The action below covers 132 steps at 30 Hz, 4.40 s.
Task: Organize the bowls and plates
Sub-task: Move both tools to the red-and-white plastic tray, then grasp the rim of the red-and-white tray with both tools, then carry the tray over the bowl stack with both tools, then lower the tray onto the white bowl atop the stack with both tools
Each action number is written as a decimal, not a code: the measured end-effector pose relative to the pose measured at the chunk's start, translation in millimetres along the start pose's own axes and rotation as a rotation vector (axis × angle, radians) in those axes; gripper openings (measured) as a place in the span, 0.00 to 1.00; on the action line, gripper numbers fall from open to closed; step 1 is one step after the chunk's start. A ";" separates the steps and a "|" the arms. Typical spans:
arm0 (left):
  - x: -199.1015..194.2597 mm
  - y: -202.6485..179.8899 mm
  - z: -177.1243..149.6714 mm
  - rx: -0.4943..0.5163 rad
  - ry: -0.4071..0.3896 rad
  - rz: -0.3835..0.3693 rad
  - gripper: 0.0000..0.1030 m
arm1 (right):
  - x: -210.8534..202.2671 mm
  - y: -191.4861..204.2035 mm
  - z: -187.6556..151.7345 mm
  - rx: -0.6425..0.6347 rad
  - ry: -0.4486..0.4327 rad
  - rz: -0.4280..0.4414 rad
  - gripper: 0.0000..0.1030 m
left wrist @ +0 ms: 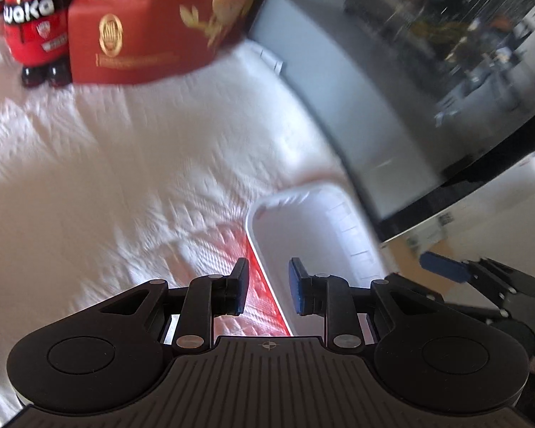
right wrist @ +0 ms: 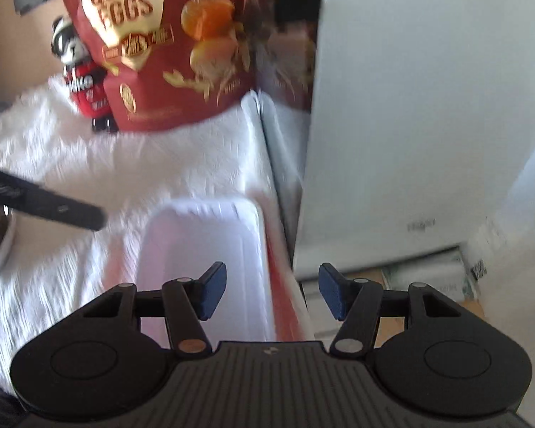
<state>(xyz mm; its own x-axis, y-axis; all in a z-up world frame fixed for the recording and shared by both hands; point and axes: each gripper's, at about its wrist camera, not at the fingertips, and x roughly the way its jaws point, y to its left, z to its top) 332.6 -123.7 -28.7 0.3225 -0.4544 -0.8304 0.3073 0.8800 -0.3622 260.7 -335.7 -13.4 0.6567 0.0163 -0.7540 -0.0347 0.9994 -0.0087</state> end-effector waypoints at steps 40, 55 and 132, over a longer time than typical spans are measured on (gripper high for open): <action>-50.5 89.4 -28.9 -0.149 -0.081 0.248 0.20 | 75.3 101.4 36.1 -0.221 0.119 0.292 0.38; -27.7 95.4 -16.7 -0.180 -0.071 0.179 0.23 | 78.3 95.7 42.6 -0.183 0.124 0.338 0.38; -262.0 247.3 -97.8 -0.529 -0.364 0.178 0.25 | -17.9 337.7 68.1 -0.436 -0.056 0.566 0.28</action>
<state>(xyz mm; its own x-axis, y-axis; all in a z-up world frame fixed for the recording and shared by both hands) 236.5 226.5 57.9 0.6381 -0.2319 -0.7342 -0.2297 0.8528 -0.4690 288.6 3.6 41.9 0.4861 0.5417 -0.6857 -0.6715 0.7337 0.1036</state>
